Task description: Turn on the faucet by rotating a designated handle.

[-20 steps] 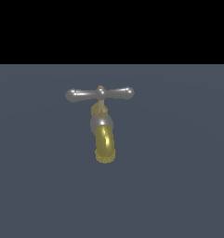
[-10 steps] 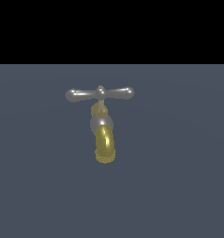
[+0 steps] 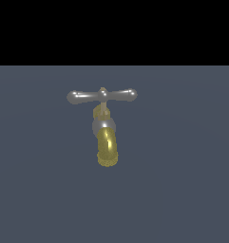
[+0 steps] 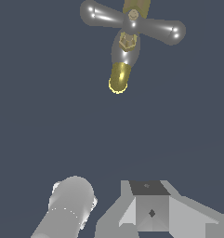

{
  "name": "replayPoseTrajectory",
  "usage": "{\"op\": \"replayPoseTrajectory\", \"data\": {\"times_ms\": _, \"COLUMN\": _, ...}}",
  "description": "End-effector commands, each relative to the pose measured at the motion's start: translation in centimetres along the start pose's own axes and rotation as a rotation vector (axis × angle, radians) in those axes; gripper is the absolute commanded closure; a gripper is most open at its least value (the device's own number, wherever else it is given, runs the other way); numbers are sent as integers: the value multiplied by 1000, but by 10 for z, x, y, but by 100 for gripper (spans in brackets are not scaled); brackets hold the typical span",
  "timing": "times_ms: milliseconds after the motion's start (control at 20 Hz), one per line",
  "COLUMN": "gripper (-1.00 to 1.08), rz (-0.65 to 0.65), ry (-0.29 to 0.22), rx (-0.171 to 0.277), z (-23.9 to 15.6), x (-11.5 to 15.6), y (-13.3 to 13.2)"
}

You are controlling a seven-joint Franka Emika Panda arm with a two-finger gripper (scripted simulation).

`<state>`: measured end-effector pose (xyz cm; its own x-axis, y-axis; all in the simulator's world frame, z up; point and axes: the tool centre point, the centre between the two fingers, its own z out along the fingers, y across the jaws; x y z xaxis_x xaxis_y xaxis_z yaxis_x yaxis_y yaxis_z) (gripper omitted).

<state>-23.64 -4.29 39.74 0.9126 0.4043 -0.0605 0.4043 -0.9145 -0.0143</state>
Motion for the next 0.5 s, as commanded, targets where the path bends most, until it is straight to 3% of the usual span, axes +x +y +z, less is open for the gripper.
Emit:
{"op": "replayPoseTrajectory", "data": {"times_ms": 0, "gripper": 108, "rz": -61, "ry": 2, "rx": -3, "z": 9, "x": 3, "y": 9}}
{"op": "replayPoseTrajectory", "data": {"times_ms": 450, "gripper": 108, "rz": -277, "ry": 8, "rx": -13, "z": 42, "x": 20, "y": 38}}
